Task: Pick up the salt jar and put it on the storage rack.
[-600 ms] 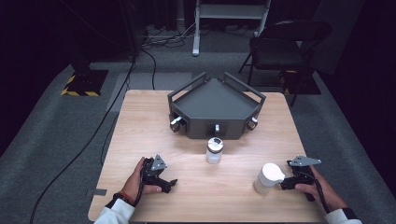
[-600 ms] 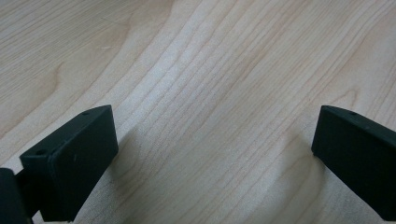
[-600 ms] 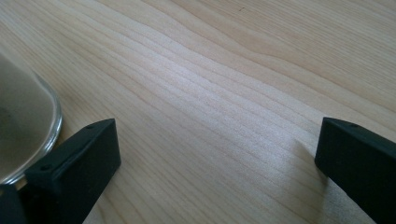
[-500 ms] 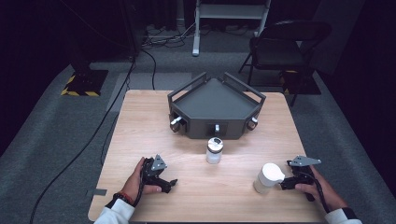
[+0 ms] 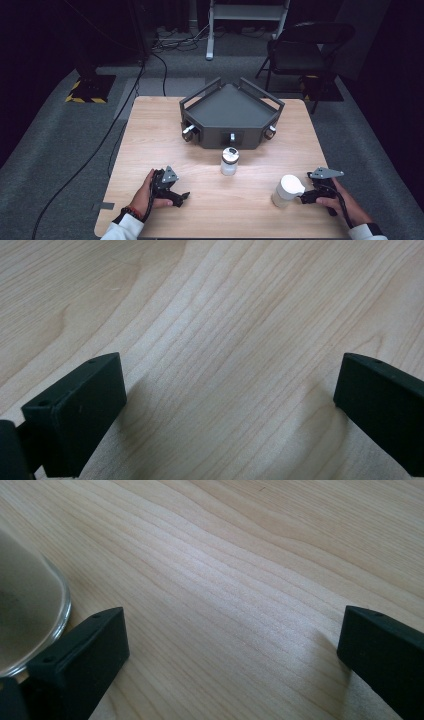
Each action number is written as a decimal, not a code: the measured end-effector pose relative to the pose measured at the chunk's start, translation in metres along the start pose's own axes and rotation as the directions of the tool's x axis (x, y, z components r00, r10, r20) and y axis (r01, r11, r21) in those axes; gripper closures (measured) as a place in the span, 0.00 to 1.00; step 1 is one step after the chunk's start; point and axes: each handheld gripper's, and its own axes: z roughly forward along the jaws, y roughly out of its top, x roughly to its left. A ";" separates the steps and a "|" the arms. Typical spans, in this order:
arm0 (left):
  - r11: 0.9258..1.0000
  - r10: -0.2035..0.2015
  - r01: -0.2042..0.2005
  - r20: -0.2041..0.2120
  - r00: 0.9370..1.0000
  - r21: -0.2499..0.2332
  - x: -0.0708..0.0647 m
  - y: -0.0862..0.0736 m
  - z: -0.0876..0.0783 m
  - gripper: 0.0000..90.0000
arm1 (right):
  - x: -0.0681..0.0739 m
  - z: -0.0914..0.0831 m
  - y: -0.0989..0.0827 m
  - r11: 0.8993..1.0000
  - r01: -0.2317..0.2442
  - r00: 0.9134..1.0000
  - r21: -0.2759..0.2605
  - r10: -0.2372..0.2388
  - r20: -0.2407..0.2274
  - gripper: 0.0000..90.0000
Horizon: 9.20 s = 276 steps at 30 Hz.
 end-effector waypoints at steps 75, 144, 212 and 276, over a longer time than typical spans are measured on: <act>0.990 0.097 -0.091 0.053 0.994 -0.112 -0.010 0.052 -0.015 0.02 | -0.001 0.000 0.001 1.000 0.004 1.000 0.001 -0.004 -0.006 0.00; 0.983 0.092 -0.070 0.128 0.988 -0.172 -0.022 0.116 0.074 0.02 | -0.002 0.001 0.001 1.000 0.007 1.000 0.000 -0.007 -0.009 0.00; 0.948 0.030 -0.011 0.054 0.998 -0.318 -0.035 0.124 0.058 0.33 | -0.003 0.001 0.001 1.000 0.021 1.000 -0.002 -0.021 -0.024 0.00; 0.879 -0.021 0.000 -0.037 0.999 -0.477 0.019 0.211 0.010 0.34 | -0.004 0.001 0.001 1.000 0.030 0.999 -0.001 -0.030 -0.033 0.00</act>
